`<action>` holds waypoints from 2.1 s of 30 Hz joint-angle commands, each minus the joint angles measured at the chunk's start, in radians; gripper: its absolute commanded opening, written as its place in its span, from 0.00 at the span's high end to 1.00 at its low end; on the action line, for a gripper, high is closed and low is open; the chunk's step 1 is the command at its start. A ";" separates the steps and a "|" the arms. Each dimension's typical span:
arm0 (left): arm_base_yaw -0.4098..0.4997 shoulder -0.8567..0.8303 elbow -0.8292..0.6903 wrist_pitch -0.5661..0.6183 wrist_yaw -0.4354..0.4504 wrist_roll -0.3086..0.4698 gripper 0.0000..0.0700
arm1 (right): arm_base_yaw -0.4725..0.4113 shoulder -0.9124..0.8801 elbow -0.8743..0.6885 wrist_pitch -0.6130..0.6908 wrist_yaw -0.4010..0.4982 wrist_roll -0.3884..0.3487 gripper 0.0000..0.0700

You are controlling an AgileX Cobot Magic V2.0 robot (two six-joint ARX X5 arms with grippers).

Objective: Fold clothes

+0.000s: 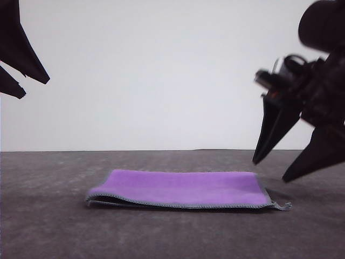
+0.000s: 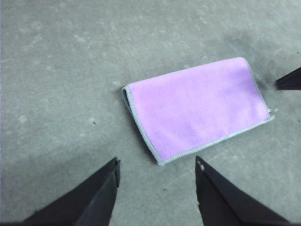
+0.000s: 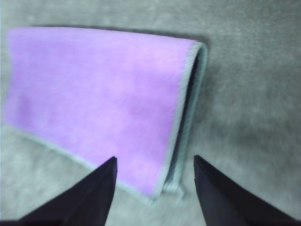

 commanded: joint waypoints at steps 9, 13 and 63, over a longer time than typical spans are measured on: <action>-0.005 0.005 0.011 0.018 0.001 0.017 0.57 | 0.004 0.183 0.010 0.078 -0.121 -0.004 0.53; -0.005 0.005 0.011 0.018 0.001 0.017 0.57 | 0.005 0.217 0.010 0.116 -0.182 0.001 0.57; -0.005 0.005 0.011 0.017 0.001 0.019 0.57 | 0.360 0.389 0.332 0.345 -0.254 0.092 0.51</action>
